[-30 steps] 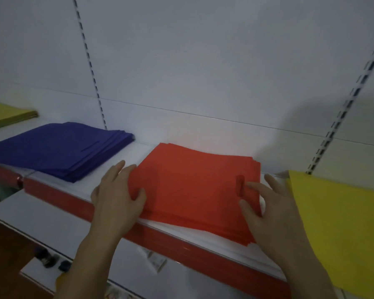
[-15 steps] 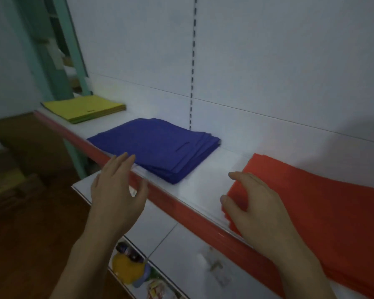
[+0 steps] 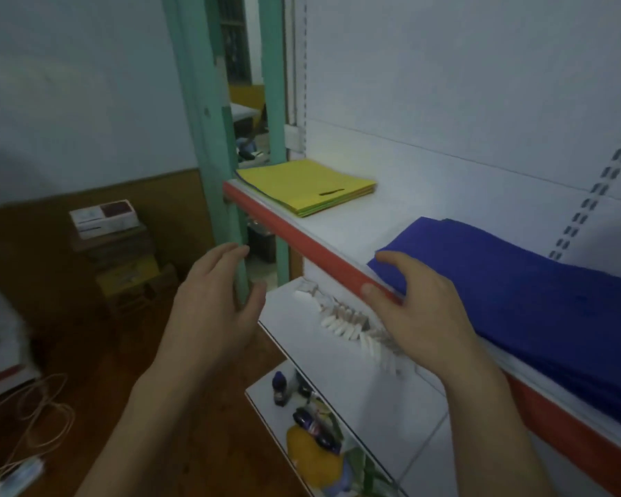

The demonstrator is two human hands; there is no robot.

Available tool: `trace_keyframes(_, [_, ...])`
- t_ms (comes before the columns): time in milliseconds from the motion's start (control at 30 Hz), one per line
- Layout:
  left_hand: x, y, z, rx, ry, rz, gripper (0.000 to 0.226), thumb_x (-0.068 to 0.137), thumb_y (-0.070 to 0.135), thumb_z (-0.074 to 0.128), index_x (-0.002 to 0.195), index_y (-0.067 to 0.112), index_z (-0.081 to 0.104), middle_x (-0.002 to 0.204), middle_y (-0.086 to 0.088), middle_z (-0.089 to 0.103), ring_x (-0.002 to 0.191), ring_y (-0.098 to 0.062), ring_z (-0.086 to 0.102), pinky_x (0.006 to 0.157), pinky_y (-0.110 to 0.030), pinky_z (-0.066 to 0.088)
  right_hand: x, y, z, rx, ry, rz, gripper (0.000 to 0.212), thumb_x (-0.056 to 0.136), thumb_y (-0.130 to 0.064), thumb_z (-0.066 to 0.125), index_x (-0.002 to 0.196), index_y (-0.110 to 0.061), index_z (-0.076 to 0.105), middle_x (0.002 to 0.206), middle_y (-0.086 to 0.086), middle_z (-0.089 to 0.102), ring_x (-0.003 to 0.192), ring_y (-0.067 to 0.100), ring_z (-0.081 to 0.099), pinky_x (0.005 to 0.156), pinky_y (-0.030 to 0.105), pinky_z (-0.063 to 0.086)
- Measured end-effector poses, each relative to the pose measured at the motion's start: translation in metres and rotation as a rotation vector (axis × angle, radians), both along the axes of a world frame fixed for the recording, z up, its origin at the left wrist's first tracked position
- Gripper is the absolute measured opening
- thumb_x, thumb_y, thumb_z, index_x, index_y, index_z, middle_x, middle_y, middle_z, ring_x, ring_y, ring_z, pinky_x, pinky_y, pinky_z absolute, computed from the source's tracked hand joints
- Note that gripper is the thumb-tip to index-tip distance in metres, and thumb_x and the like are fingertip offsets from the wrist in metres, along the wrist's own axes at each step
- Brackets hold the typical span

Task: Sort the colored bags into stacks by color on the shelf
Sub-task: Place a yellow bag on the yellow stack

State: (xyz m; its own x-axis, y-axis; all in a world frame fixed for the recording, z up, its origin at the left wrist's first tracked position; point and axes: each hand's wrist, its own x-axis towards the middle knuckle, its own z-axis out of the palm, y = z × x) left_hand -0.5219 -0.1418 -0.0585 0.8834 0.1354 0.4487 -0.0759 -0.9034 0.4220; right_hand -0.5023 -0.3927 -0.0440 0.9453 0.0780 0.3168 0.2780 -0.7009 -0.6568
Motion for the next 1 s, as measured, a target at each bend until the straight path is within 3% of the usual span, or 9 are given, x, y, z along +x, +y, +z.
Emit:
trace_keyframes(100, [0.024,0.044,-0.002,-0.006,0.012,0.036,0.057,0.095,0.042,0.057,0.147,0.022,0.044,0.153,0.004,0.041,0.141,-0.014,0.035,0.113,-0.036,0.032,0.035,0.040,0.002,0.000,0.002,0.029,0.052,0.094,-0.042,0.062,0.142,-0.030,0.048,0.138,-0.011,0.055,0.113,-0.001,0.044,0.089,0.018,0.035])
trace_keyframes(367, [0.127,0.112,-0.021,-0.015,0.034,-0.022,0.056,0.094,0.038,0.059,0.146,0.022,0.045,0.150,0.004,0.042,0.139,-0.013,0.038,0.113,-0.039,0.038,0.139,0.116,-0.015,-0.011,-0.007,-0.001,0.051,0.096,-0.050,0.054,0.142,-0.027,0.049,0.142,-0.009,0.053,0.129,0.008,0.047,0.093,0.018,0.033])
trace_keyframes(567, [0.227,0.146,-0.016,-0.028,0.052,-0.152,0.050,0.093,0.033,0.061,0.139,0.017,0.052,0.143,-0.001,0.049,0.136,-0.019,0.043,0.111,-0.044,0.039,0.212,0.142,-0.016,-0.029,0.017,-0.090,0.055,0.095,-0.056,0.049,0.143,-0.029,0.048,0.145,-0.010,0.048,0.133,0.010,0.041,0.098,0.024,0.033])
trace_keyframes(767, [0.306,0.169,-0.015,-0.040,0.028,-0.288,0.046,0.092,0.030,0.062,0.136,0.016,0.054,0.141,-0.001,0.050,0.135,-0.018,0.043,0.111,-0.034,0.034,0.265,0.163,-0.019,-0.110,-0.009,-0.278,0.059,0.088,-0.060,0.049,0.135,-0.025,0.056,0.143,0.001,0.048,0.138,0.022,0.030,0.105,0.036,0.032])
trace_keyframes(900, [0.367,0.173,-0.011,-0.070,0.050,-0.407,0.048,0.094,0.041,0.056,0.136,0.019,0.055,0.146,-0.001,0.047,0.139,-0.019,0.040,0.112,-0.043,0.036,0.284,0.168,-0.023,-0.143,0.111,-0.382,0.051,0.092,-0.056,0.053,0.136,-0.030,0.052,0.145,-0.001,0.045,0.138,0.021,0.031,0.105,0.034,0.031])
trace_keyframes(1000, [0.410,0.167,-0.009,0.018,0.109,-0.472,0.060,0.087,0.057,0.043,0.138,0.026,0.051,0.154,0.003,0.038,0.149,-0.020,0.022,0.116,-0.064,0.018,0.293,0.166,-0.025,-0.086,0.170,-0.539,0.043,0.092,-0.050,0.055,0.132,-0.035,0.049,0.138,-0.001,0.049,0.128,0.021,0.042,0.096,0.032,0.035])
